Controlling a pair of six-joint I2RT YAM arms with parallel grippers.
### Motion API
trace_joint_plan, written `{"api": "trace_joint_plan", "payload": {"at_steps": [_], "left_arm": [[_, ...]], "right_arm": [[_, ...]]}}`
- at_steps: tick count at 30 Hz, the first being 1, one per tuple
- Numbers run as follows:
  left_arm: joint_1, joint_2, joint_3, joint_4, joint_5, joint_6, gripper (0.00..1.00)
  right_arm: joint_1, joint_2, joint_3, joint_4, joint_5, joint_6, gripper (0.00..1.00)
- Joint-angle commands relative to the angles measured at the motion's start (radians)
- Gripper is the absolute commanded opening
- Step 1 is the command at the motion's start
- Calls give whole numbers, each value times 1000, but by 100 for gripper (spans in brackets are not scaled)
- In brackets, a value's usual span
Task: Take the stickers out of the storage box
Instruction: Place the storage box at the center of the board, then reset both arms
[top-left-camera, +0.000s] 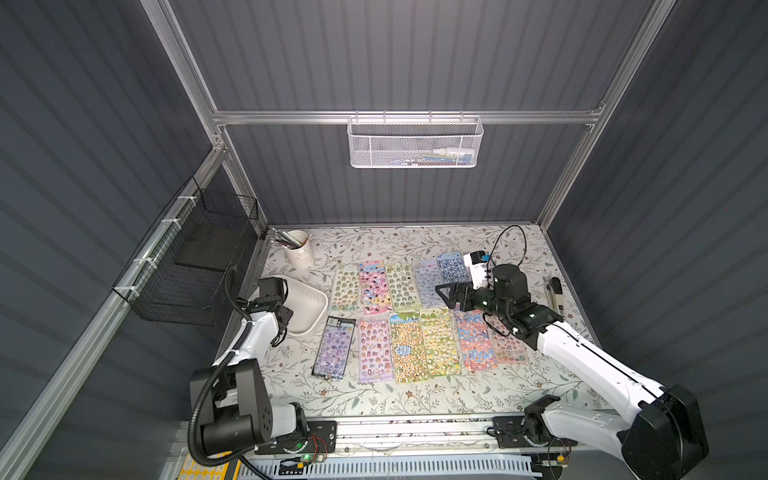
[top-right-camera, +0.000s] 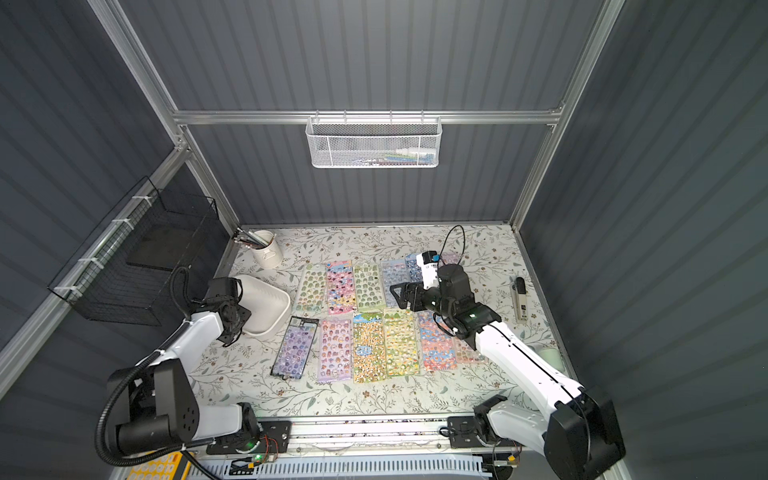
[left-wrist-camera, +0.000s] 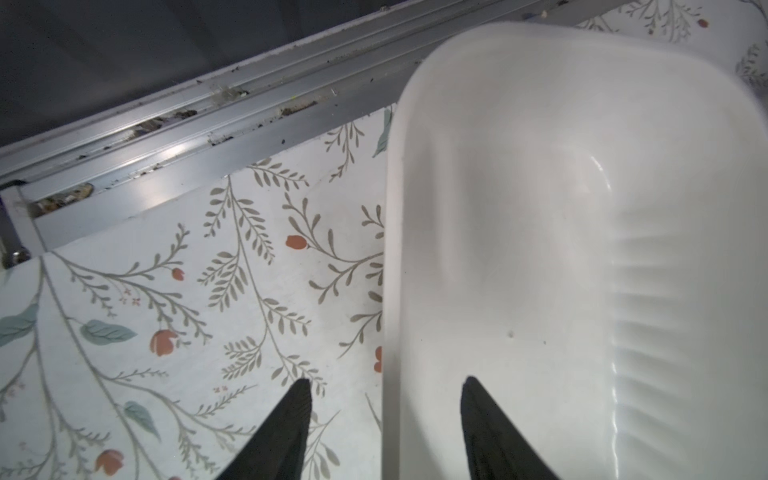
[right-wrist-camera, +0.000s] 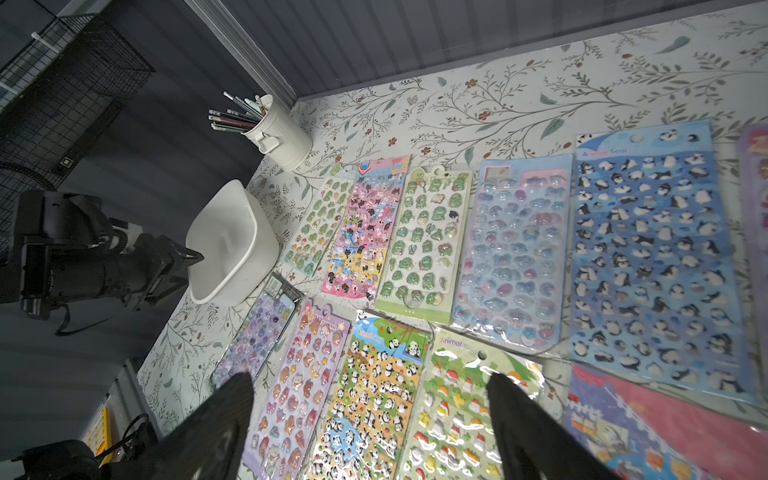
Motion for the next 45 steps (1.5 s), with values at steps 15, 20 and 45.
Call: {"api": "trace_joint_plan", "payload": {"at_steps": [15,20,45], "left_arm": [[1,-247,168,-125,351,354,84],[-135,-236,180,-138,278,420,92],[-348,159,20,513,-108,798,100]], "right_arm": [[-77,-105,40,-49,54,-33,93],[-157,-113,37,-84,59,-29,94],[-358,-50,-479,753,602,-411,99]]}}
